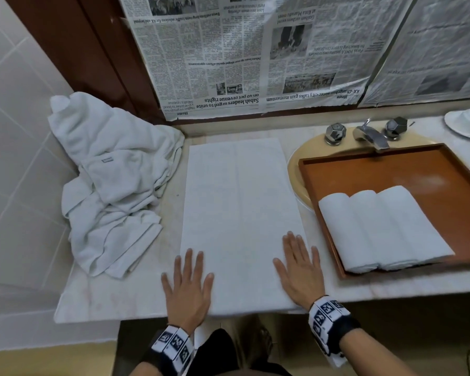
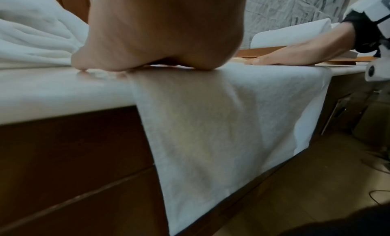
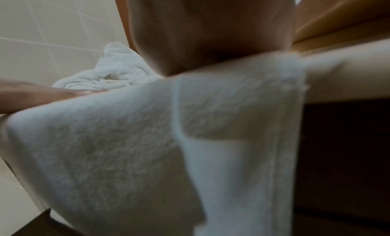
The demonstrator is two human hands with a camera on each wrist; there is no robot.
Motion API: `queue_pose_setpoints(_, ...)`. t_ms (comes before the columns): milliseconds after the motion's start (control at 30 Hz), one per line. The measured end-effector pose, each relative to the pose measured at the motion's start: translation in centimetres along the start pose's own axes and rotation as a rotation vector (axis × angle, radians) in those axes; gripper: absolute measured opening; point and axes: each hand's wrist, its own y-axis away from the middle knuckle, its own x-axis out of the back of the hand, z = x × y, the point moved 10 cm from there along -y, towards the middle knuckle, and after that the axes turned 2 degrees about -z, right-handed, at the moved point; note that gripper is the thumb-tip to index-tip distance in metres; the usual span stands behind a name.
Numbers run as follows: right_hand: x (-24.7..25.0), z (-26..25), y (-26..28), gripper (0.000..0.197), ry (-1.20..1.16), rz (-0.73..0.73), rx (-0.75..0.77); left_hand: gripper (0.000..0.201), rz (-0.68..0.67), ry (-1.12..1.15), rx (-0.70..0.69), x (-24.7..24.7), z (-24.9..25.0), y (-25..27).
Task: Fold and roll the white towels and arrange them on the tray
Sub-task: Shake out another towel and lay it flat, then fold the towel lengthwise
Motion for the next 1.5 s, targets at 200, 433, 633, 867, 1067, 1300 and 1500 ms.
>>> queue_pose_setpoints(200, 4.1, -5.5, -3.0, 0.066, -0.116, 0.085, 0.141, 0.072, 0.016, 0.097, -0.035, 2.7, 3.6, -3.7)
queue_pose_setpoints(433, 2.2, -9.9, -11.1, 0.060, -0.074, -0.058, 0.156, 0.066, -0.017, 0.026, -0.138, 3.0, 8.6, -12.6)
queue_pose_setpoints(633, 2.5, -4.6, -13.9, 0.075, -0.038, -0.136, -0.018, 0.066, -0.016, -0.030, -0.079, 3.5, 3.5, -15.6)
queue_pose_setpoints(867, 9.4, -0.4, -16.7, 0.059, -0.041, 0.134, -0.169, 0.085, -0.047, 0.036, -0.127, 8.2, 4.4, -20.7)
queue_pose_setpoints(1067, 12.6, 0.4, -21.7, 0.045, 0.003, 0.138, -0.271, 0.049, -0.042, 0.108, -0.405, 10.3, 18.0, -29.9)
queue_pose_setpoints(1300, 12.3, 2.4, -25.4, 0.028, -0.063, 0.042, -0.301, 0.043, -0.221, 0.097, -0.629, 7.6, 30.1, -35.8)
queue_pose_setpoints(1500, 11.9, 2.7, -26.7, 0.028, -0.102, 0.048, -0.325, 0.023, -0.236, 0.056, -0.611, 7.2, 31.1, -37.7)
